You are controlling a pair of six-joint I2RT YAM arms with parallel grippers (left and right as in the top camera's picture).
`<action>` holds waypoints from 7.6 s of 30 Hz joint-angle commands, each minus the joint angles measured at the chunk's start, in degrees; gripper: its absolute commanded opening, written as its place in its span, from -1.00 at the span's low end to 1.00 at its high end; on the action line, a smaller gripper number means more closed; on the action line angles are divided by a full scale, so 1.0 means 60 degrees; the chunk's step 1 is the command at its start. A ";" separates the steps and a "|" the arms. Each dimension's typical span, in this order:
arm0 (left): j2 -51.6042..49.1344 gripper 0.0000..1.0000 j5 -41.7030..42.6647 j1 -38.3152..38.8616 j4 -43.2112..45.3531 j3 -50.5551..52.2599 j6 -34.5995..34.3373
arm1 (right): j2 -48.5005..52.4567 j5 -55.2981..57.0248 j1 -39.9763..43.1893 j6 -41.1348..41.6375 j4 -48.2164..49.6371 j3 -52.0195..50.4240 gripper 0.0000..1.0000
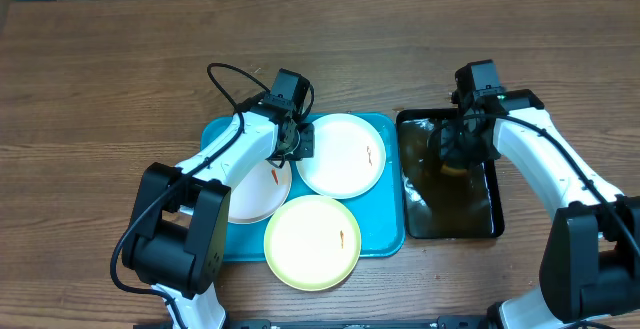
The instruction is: Clean dirty plates on tray and stack at the side
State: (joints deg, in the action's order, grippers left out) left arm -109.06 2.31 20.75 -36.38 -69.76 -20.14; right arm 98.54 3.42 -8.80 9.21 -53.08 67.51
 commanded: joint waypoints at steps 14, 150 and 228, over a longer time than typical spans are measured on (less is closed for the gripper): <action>-0.0058 -0.82 -0.0714 -0.0007 0.0025 0.0069 -0.0863 | -0.0029 0.0925 -0.0863 0.0466 -0.0255 0.0605 -0.93; -0.0058 -0.59 0.0047 -0.0007 0.0106 0.0186 -0.0860 | 0.0539 -0.0889 0.0397 0.1435 0.1013 -0.0310 0.54; 0.0076 -0.92 0.2018 0.0189 -0.3428 -0.4535 0.0361 | 0.0707 -0.1974 0.4430 0.2692 0.0532 0.0437 -0.92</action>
State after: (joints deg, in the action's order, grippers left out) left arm -108.84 13.37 21.69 -57.30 -95.50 -19.07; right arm 101.82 -11.35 18.55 24.36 -50.65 72.20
